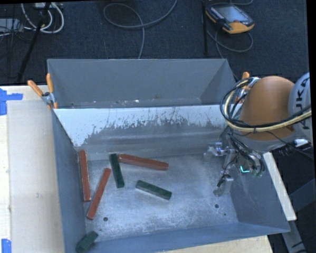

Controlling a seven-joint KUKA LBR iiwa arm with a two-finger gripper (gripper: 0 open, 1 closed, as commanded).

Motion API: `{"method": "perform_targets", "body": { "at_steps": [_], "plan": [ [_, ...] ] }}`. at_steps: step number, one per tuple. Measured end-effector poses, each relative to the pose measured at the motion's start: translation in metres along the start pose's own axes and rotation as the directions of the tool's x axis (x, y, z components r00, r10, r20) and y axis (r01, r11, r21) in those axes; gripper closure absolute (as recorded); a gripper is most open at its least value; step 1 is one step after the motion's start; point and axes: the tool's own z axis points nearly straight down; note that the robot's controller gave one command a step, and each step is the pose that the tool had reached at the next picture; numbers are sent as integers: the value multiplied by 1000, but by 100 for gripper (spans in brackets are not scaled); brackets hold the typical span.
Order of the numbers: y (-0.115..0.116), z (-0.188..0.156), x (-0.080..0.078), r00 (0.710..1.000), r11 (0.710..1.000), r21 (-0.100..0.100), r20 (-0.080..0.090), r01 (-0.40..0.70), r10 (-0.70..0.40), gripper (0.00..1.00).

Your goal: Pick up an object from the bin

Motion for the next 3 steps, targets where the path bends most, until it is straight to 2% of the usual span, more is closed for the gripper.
{"method": "perform_targets", "body": {
  "at_steps": [1,2,3],
  "plan": [
    [80,76,-48,974,974,-4,6,-226,226,0],
    [164,43,-49,938,938,-7,9,-345,345,0],
    [152,45,-7,906,906,0,3,-422,422,0]
  ]
}}
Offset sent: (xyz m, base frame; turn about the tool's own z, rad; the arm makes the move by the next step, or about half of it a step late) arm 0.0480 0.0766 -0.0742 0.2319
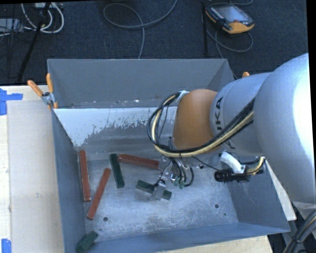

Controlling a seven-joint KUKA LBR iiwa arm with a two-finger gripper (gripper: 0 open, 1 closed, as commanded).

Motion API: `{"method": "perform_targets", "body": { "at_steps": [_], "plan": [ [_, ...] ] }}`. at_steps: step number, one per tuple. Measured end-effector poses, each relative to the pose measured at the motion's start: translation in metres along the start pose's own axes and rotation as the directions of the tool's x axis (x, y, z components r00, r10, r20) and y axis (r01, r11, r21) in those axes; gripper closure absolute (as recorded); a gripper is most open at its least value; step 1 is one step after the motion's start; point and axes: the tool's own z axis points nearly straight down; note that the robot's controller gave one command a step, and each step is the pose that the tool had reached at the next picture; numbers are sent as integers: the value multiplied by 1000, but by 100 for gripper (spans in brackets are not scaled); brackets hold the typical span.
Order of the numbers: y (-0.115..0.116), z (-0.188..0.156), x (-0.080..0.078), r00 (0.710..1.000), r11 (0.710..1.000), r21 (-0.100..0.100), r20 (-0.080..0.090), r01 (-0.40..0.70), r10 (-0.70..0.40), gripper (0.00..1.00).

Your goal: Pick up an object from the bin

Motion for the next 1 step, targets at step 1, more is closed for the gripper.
{"method": "perform_targets", "body": {
  "at_steps": [1],
  "plan": [
    [-2,31,35,982,982,0,-1,-190,190,0]
  ]
}}
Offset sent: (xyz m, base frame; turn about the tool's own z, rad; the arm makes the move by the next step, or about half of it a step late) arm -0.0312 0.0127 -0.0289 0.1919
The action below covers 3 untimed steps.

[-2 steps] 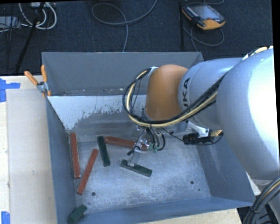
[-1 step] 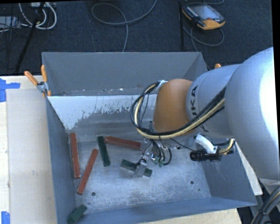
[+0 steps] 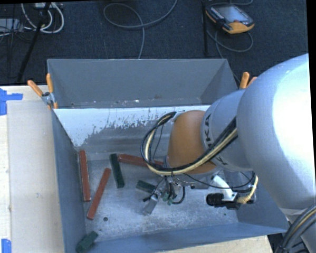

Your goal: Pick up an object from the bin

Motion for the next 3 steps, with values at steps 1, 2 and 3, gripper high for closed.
{"method": "perform_targets", "body": {
  "at_steps": [1,2,3],
  "plan": [
    [0,0,0,1000,1000,-2,4,3,-3,0],
    [0,0,0,1000,1000,-2,5,4,-4,100],
    [0,-114,-1,1000,1000,-8,10,6,-6,100]
  ]
}}
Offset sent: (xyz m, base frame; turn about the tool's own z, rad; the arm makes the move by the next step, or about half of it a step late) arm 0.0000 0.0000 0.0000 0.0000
